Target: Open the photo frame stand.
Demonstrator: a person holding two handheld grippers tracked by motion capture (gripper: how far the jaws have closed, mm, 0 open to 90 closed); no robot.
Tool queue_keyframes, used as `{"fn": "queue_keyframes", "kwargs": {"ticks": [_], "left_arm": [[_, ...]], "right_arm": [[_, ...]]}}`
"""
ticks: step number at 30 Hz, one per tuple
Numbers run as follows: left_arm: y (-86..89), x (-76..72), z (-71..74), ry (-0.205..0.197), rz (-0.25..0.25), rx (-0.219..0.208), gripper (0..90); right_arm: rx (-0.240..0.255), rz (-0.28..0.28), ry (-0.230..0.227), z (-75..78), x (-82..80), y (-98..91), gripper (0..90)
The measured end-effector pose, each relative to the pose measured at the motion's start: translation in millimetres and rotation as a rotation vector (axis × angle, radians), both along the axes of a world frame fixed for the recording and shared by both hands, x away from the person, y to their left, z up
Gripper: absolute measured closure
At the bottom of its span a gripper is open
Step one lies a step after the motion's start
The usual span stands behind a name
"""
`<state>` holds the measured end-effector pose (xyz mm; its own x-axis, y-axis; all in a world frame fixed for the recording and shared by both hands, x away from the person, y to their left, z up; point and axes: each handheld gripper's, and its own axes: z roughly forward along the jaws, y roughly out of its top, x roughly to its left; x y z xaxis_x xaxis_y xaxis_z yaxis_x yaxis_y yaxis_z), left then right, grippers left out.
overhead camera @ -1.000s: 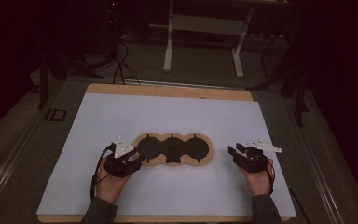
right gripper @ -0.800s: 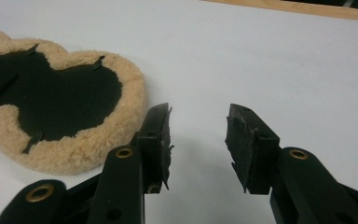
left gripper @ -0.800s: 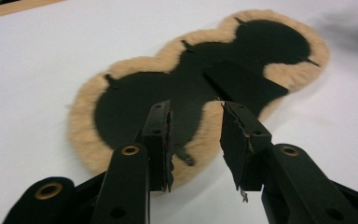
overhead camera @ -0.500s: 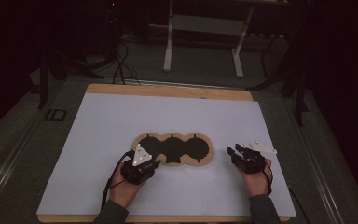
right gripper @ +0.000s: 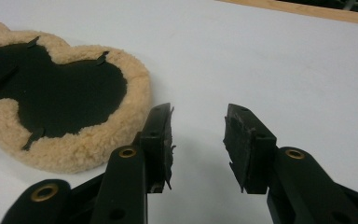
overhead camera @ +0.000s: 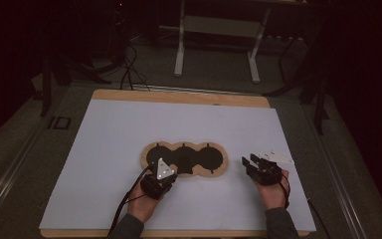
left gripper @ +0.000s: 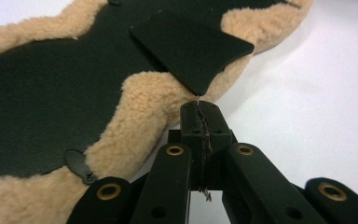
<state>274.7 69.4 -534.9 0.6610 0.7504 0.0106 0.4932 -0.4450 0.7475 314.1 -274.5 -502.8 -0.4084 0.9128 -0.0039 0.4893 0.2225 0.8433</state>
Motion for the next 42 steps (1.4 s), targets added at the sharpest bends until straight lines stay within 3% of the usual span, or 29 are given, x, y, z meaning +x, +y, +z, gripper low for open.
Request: {"fn": "queue_keyframes", "kwargs": {"ticks": [2, 7, 19, 42], "left_arm": [[-3.0, 0.2, -1.9, -0.008, 0.002, 0.019, 90.0], [-6.5, 3.1, -2.5, -0.008, 0.007, 0.019, 90.0], [-7.2, 5.9, 1.6, -0.007, 0.013, 0.000, 89.9], [-4.2, 12.2, 20.3, -0.056, 0.039, -0.060, 87.6]], "right_arm": [[0.002, -0.004, -0.001, 0.2, -0.1, -0.3, 60.9], [0.002, -0.005, -0.002, -0.4, 0.6, -0.5, 60.9], [-0.002, -0.005, 0.002, -1.0, 1.0, -0.3, 60.9], [-0.009, -0.002, 0.009, -1.6, 1.3, 0.6, 60.9]]}}
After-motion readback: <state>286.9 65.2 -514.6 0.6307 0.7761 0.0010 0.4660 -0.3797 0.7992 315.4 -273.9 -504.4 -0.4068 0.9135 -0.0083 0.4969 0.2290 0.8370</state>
